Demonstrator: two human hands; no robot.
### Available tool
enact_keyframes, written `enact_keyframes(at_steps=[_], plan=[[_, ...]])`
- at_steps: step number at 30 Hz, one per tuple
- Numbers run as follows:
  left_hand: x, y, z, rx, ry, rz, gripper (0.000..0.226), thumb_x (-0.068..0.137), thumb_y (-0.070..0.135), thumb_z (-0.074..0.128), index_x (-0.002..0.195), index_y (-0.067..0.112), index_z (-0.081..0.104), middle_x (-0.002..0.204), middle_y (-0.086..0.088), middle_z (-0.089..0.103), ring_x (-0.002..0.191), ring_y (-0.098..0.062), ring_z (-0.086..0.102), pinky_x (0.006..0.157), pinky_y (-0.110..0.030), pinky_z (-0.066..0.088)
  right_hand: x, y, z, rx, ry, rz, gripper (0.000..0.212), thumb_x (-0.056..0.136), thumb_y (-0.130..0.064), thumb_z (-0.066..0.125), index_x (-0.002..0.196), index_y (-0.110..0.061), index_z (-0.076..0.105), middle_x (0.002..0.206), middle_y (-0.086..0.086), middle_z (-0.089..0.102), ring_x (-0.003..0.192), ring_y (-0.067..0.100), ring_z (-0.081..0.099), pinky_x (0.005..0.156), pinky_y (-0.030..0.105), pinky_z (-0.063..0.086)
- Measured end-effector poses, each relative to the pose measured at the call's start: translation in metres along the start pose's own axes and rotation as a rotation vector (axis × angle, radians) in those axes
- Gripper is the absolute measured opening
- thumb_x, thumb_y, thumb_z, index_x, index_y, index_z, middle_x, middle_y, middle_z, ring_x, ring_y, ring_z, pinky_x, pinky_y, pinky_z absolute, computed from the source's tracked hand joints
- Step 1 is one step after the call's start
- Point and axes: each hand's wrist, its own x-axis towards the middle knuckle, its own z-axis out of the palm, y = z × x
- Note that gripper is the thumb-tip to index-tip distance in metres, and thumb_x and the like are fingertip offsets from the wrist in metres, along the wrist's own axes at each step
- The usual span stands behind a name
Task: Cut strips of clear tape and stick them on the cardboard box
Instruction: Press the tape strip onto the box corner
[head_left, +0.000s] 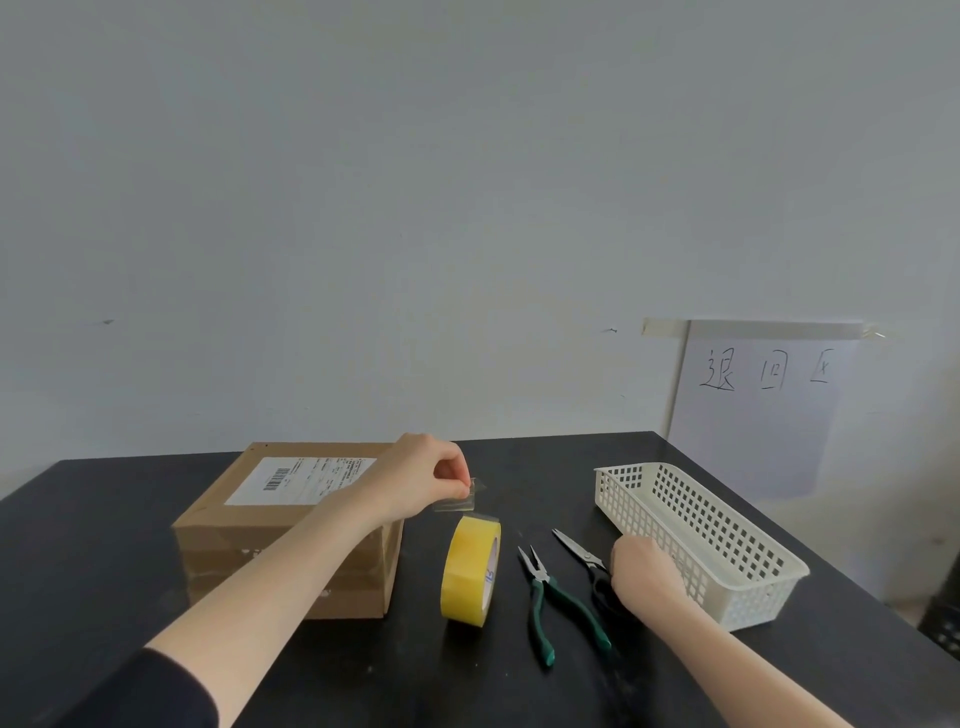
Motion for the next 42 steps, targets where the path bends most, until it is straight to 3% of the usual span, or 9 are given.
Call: enact_keyframes(at_steps=[4, 7, 11, 17, 21, 29, 34, 38, 42], plan=[[-0.004, -0.001, -0.003, -0.012, 0.014, -0.006, 0.002, 0.084, 0.023, 0.071, 0.086, 0.024, 0.072, 0.085, 0.012, 0.068, 0.081, -0.005, 0.064, 0.078, -0.027, 0.057, -0.004, -0.001, -0.005, 0.039, 0.017, 0.01, 0.022, 0.089, 0.004, 0.047, 0.098, -0.009, 0.064, 0.096, 0.006, 0.065, 0.091, 0.024, 0.067, 0.063, 0.025, 0.045], [-0.007, -0.003, -0.008, -0.015, 0.029, -0.014, 0.002, 0.084, 0.023, 0.071, 0.086, 0.024, 0.071, 0.086, 0.011, 0.068, 0.081, -0.005, 0.063, 0.078, -0.026, 0.056, -0.006, -0.004, -0.017, 0.121, 0.076, -0.008, 0.015, 0.088, -0.005, 0.051, 0.086, -0.015, 0.062, 0.083, -0.001, 0.061, 0.078, 0.02, 0.062, 0.061, 0.026, 0.047], [-0.012, -0.005, -0.012, -0.026, 0.064, -0.02, 0.004, 0.083, 0.022, 0.072, 0.086, 0.025, 0.071, 0.086, 0.011, 0.068, 0.081, -0.004, 0.063, 0.077, -0.024, 0.055, -0.008, -0.027, -0.046, 0.535, 0.153, -0.215, 0.008, 0.086, -0.022, 0.065, 0.081, -0.026, 0.069, 0.08, -0.011, 0.069, 0.078, 0.008, 0.064, 0.07, 0.021, 0.05], [-0.02, -0.011, -0.018, -0.07, 0.169, -0.039, 0.006, 0.082, 0.021, 0.073, 0.086, 0.024, 0.07, 0.081, 0.012, 0.068, 0.077, -0.002, 0.063, 0.074, -0.024, 0.054, -0.031, -0.082, -0.096, 0.932, 0.115, -0.463, 0.005, 0.083, -0.034, 0.071, 0.086, -0.032, 0.075, 0.074, -0.01, 0.073, 0.064, -0.003, 0.062, 0.059, 0.015, 0.047], [-0.028, -0.016, -0.024, -0.116, 0.245, -0.041, 0.009, 0.078, 0.024, 0.077, 0.082, 0.027, 0.069, 0.076, 0.011, 0.069, 0.073, -0.001, 0.064, 0.073, -0.029, 0.055, -0.037, -0.112, -0.106, 0.917, 0.056, -0.594, 0.013, 0.08, -0.035, 0.076, 0.092, -0.03, 0.076, 0.085, -0.014, 0.073, 0.076, -0.004, 0.065, 0.06, 0.012, 0.045], [-0.048, -0.031, -0.038, -0.148, 0.325, -0.029, 0.013, 0.078, 0.028, 0.078, 0.086, 0.024, 0.07, 0.078, 0.01, 0.07, 0.075, -0.003, 0.064, 0.076, -0.036, 0.055, -0.04, -0.156, -0.103, 0.802, 0.041, -0.719, 0.015, 0.08, -0.025, 0.078, 0.093, -0.018, 0.078, 0.089, -0.007, 0.075, 0.073, -0.013, 0.061, 0.066, 0.002, 0.042], [-0.06, -0.041, -0.046, -0.133, 0.337, -0.026, 0.012, 0.079, 0.033, 0.076, 0.086, 0.028, 0.068, 0.079, 0.012, 0.069, 0.076, -0.002, 0.064, 0.075, -0.03, 0.056, -0.042, -0.175, -0.102, 0.75, 0.06, -0.752, 0.01, 0.081, -0.025, 0.076, 0.089, -0.018, 0.079, 0.085, -0.006, 0.075, 0.079, 0.0, 0.065, 0.067, 0.003, 0.044], [-0.069, -0.051, -0.052, -0.107, 0.346, -0.063, 0.014, 0.081, 0.034, 0.074, 0.091, 0.026, 0.067, 0.082, 0.015, 0.068, 0.078, 0.003, 0.062, 0.073, -0.018, 0.052, -0.043, -0.19, -0.1, 0.717, 0.075, -0.758, 0.004, 0.083, -0.022, 0.073, 0.08, -0.025, 0.075, 0.075, -0.014, 0.07, 0.072, -0.006, 0.061, 0.064, 0.004, 0.043], [-0.082, -0.066, -0.061, -0.046, 0.381, -0.117, 0.016, 0.088, 0.038, 0.066, 0.1, 0.028, 0.065, 0.091, 0.021, 0.066, 0.083, 0.009, 0.06, 0.071, -0.01, 0.046, -0.04, -0.202, -0.096, 0.703, 0.122, -0.731, 0.003, 0.084, -0.022, 0.072, 0.082, -0.021, 0.074, 0.081, -0.008, 0.072, 0.08, 0.005, 0.065, 0.067, 0.008, 0.044]])
